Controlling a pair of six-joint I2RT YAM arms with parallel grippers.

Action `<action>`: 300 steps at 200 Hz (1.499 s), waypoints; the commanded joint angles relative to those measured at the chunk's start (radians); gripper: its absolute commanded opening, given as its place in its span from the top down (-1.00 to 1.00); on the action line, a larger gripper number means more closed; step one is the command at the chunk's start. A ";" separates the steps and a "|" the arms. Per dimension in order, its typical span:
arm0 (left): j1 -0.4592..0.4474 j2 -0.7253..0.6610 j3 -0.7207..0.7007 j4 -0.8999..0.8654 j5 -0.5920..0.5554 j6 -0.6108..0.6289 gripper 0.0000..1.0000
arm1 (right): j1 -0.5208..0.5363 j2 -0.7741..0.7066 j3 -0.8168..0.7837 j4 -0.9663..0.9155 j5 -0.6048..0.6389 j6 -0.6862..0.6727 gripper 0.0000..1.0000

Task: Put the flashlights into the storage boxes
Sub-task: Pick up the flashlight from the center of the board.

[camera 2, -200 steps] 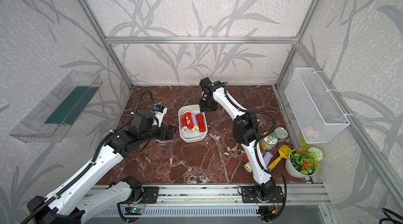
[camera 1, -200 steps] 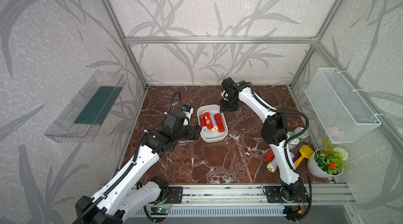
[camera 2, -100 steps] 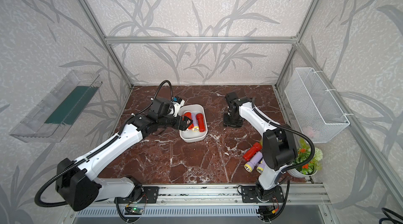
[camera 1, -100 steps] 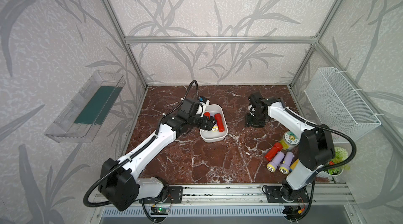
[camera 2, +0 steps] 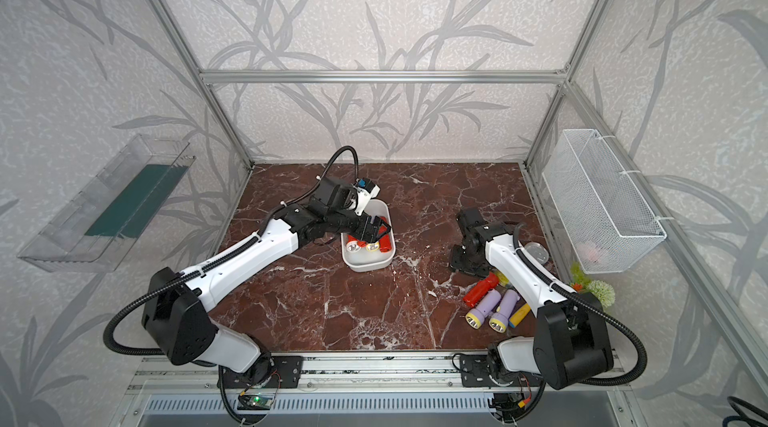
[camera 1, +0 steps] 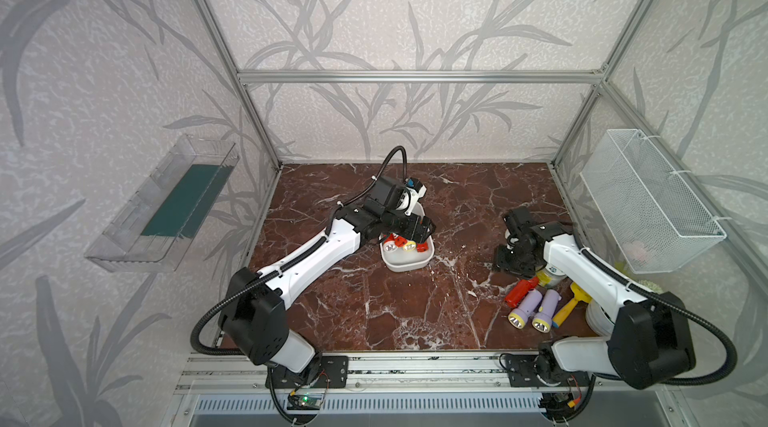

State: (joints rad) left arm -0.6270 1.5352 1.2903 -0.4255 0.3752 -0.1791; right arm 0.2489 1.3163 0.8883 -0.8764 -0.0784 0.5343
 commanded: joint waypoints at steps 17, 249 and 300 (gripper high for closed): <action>-0.025 0.042 0.073 -0.011 0.028 0.030 -0.80 | -0.031 -0.077 -0.081 0.003 0.012 0.025 -0.31; -0.054 0.129 0.154 -0.050 0.046 0.091 -0.79 | -0.109 -0.081 -0.194 0.046 0.022 0.096 -0.27; -0.041 0.120 0.136 -0.049 0.047 0.096 -0.79 | -0.112 -0.030 -0.189 0.078 0.021 0.095 -0.26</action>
State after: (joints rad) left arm -0.6777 1.6596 1.4319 -0.4568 0.4137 -0.1116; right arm 0.1425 1.2617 0.6888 -0.8093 -0.0608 0.6205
